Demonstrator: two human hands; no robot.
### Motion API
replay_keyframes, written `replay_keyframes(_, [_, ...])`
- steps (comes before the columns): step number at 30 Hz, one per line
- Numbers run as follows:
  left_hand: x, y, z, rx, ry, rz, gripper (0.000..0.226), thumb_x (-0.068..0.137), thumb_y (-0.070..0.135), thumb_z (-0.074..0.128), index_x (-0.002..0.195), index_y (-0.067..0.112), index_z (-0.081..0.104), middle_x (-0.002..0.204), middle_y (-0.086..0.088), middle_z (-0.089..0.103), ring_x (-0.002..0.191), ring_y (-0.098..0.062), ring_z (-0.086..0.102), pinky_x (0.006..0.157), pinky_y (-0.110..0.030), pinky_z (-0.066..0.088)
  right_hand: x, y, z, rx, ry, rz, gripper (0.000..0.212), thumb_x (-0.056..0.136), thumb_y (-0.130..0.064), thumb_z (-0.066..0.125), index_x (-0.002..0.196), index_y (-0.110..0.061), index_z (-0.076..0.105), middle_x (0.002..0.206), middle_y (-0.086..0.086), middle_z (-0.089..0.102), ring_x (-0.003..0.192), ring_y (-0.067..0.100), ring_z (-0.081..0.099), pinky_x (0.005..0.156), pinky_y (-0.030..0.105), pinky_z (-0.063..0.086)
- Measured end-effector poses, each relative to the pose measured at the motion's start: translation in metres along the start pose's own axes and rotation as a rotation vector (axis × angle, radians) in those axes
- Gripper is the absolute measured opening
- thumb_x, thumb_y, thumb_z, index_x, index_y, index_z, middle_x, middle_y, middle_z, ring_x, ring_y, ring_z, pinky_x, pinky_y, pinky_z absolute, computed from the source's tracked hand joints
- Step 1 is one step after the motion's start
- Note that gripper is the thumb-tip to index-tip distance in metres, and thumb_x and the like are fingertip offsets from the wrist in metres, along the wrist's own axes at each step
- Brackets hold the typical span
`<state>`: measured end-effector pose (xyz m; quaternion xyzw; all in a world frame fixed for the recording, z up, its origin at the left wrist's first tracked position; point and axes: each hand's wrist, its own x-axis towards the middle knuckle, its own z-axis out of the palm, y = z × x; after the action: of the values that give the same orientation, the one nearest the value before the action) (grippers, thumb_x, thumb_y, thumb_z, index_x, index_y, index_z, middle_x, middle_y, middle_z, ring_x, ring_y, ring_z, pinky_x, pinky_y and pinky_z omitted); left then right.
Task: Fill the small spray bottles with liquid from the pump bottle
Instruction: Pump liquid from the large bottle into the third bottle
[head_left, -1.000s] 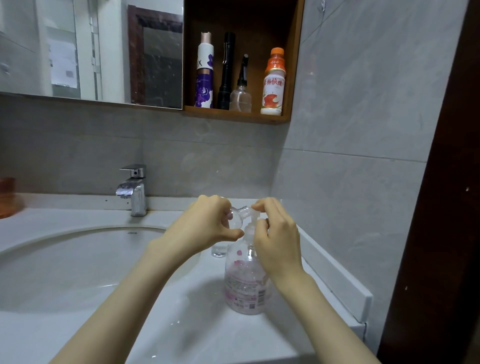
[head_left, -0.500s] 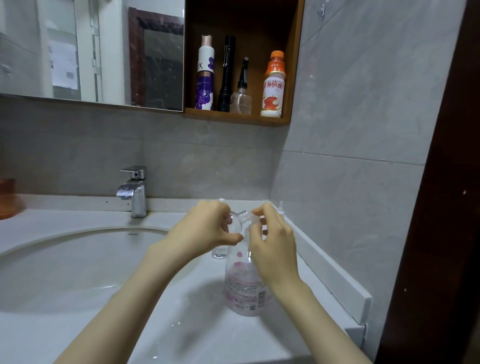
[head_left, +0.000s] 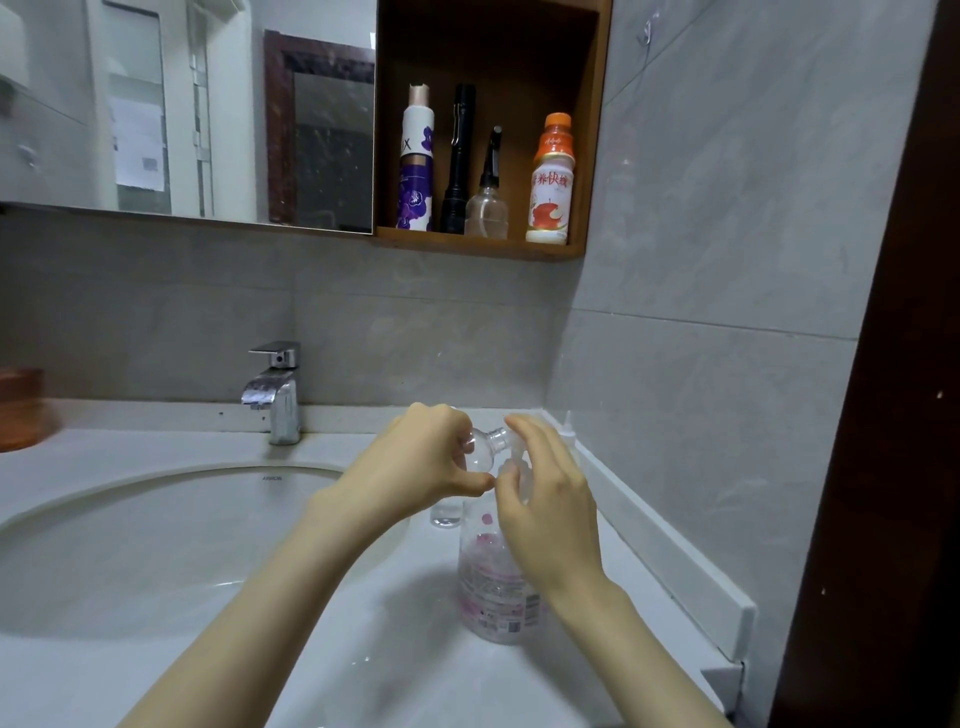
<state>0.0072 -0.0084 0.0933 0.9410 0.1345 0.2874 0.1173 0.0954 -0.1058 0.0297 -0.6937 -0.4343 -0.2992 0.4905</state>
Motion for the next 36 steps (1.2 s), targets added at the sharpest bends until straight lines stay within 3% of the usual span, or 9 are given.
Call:
replay_keyframes(3, [0.002, -0.002, 0.001, -0.009, 0.005, 0.007, 0.027, 0.072, 0.031, 0.075, 0.081, 0.011, 0.058, 0.075, 0.001, 0.068, 0.070, -0.016, 0.062, 0.067, -0.029, 0.050, 0.000, 0.003, 0.002, -0.062, 0.101, -0.059, 0.045, 0.082, -0.019, 0.036, 0.117, -0.010, 0.063, 0.119, -0.001, 0.064, 0.111, 0.008, 0.050, 0.092, 0.026, 0.043])
replay_keyframes(7, [0.001, -0.007, 0.005, -0.039, 0.027, 0.025, 0.028, 0.072, 0.031, 0.075, 0.081, 0.011, 0.059, 0.070, 0.006, 0.064, 0.062, -0.010, 0.057, 0.061, -0.025, 0.046, 0.006, 0.004, -0.002, -0.190, 0.199, -0.142, 0.041, 0.075, -0.017, 0.038, 0.099, -0.015, 0.072, 0.104, -0.006, 0.071, 0.100, 0.014, 0.064, 0.083, 0.021, 0.038])
replay_keyframes(11, [0.000, -0.009, 0.008, -0.052, 0.044, 0.028, 0.026, 0.073, 0.031, 0.074, 0.074, 0.013, 0.056, 0.064, 0.012, 0.059, 0.062, -0.007, 0.056, 0.060, -0.025, 0.046, 0.008, 0.006, -0.003, -0.221, 0.228, -0.178, 0.040, 0.075, -0.016, 0.038, 0.096, -0.017, 0.072, 0.100, -0.008, 0.072, 0.097, 0.008, 0.061, 0.076, 0.023, 0.033])
replay_keyframes(13, [-0.001, -0.011, 0.010, -0.030, 0.029, 0.030, 0.029, 0.073, 0.032, 0.074, 0.068, 0.016, 0.050, 0.063, 0.011, 0.059, 0.063, -0.011, 0.058, 0.060, -0.028, 0.046, 0.004, 0.007, -0.002, -0.255, 0.206, -0.195, 0.039, 0.075, -0.015, 0.038, 0.096, -0.018, 0.071, 0.101, -0.009, 0.071, 0.096, 0.007, 0.061, 0.075, 0.024, 0.033])
replay_keyframes(17, [-0.001, -0.012, 0.015, -0.064, 0.016, 0.024, 0.028, 0.073, 0.031, 0.075, 0.072, 0.021, 0.049, 0.060, 0.014, 0.055, 0.059, 0.000, 0.053, 0.055, -0.017, 0.038, 0.002, 0.008, -0.004, -0.277, 0.145, -0.174, 0.040, 0.075, -0.016, 0.038, 0.097, -0.018, 0.070, 0.101, -0.009, 0.071, 0.095, 0.009, 0.065, 0.077, 0.023, 0.032])
replay_keyframes(24, [0.003, -0.007, 0.011, -0.060, 0.022, 0.001, 0.026, 0.072, 0.030, 0.075, 0.078, 0.013, 0.057, 0.066, 0.011, 0.059, 0.060, -0.004, 0.054, 0.054, -0.016, 0.038, 0.008, -0.001, -0.017, -0.314, 0.015, -0.136, 0.042, 0.075, -0.020, 0.035, 0.101, -0.019, 0.069, 0.102, -0.010, 0.070, 0.101, 0.014, 0.065, 0.078, 0.031, 0.045])
replay_keyframes(28, [0.004, -0.005, 0.008, -0.036, 0.010, 0.004, 0.027, 0.072, 0.032, 0.075, 0.079, 0.014, 0.056, 0.070, 0.007, 0.061, 0.063, -0.009, 0.056, 0.055, -0.019, 0.039, 0.008, -0.005, -0.020, -0.162, -0.110, -0.012, 0.046, 0.085, -0.023, 0.031, 0.118, -0.018, 0.063, 0.118, -0.009, 0.064, 0.108, 0.011, 0.056, 0.090, 0.026, 0.040])
replay_keyframes(32, [0.002, -0.004, 0.004, -0.027, 0.024, 0.009, 0.027, 0.072, 0.032, 0.075, 0.081, 0.013, 0.058, 0.069, 0.008, 0.060, 0.064, -0.010, 0.057, 0.056, -0.018, 0.040, 0.011, -0.008, -0.020, 0.136, -0.094, 0.131, 0.027, 0.097, -0.018, 0.046, 0.116, -0.016, 0.065, 0.115, -0.008, 0.065, 0.101, 0.003, 0.057, 0.090, 0.021, 0.046])
replay_keyframes(36, [-0.001, -0.004, 0.006, -0.047, 0.042, 0.009, 0.027, 0.072, 0.030, 0.075, 0.082, 0.010, 0.060, 0.068, 0.007, 0.061, 0.065, -0.010, 0.059, 0.059, -0.020, 0.044, 0.007, -0.006, -0.014, 0.052, -0.033, 0.041, 0.031, 0.096, -0.021, 0.042, 0.115, -0.015, 0.066, 0.113, -0.009, 0.066, 0.101, 0.005, 0.058, 0.088, 0.020, 0.046])
